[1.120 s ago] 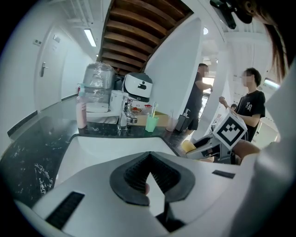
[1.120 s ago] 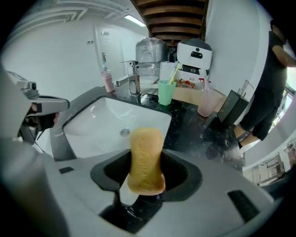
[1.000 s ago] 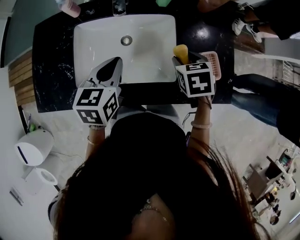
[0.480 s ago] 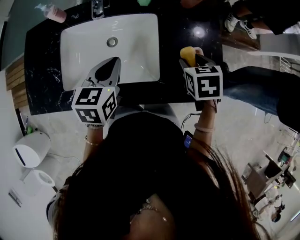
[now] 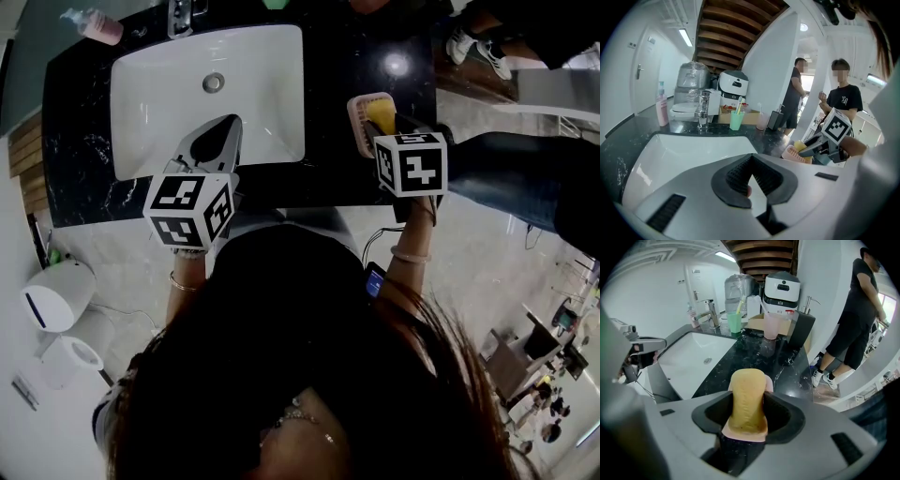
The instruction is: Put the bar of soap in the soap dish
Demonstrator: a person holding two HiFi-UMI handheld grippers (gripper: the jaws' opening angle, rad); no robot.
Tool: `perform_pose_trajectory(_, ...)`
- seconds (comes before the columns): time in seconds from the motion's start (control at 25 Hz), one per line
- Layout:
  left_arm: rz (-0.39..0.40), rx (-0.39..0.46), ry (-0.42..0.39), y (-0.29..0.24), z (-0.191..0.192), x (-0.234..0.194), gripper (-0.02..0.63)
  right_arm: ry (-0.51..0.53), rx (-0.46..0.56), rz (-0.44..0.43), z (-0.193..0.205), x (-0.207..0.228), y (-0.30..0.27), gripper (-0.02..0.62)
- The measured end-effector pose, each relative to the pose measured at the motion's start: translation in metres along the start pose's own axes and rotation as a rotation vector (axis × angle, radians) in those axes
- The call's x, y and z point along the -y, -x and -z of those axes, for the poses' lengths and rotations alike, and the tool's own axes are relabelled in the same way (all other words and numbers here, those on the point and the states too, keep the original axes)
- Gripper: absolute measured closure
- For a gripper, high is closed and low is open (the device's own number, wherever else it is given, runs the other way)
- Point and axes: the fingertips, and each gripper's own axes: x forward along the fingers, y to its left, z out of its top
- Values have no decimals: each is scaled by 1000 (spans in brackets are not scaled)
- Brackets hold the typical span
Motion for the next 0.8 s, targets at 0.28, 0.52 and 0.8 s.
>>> perform_pose_trajectory(0.28, -13, -16, 3, -3, 3, -5, 611, -23, -13, -11, 5, 3, -10, 388)
perform_pose_trajectory(0.52, -11, -43, 2, -7, 7, -7, 611, -46, -31, -19, 7, 5, -19, 388)
perform_pose_trajectory(0.8, -3, -47, 3, -12, 4, -7, 611, -61, -27, -32, 6, 3, -22, 389)
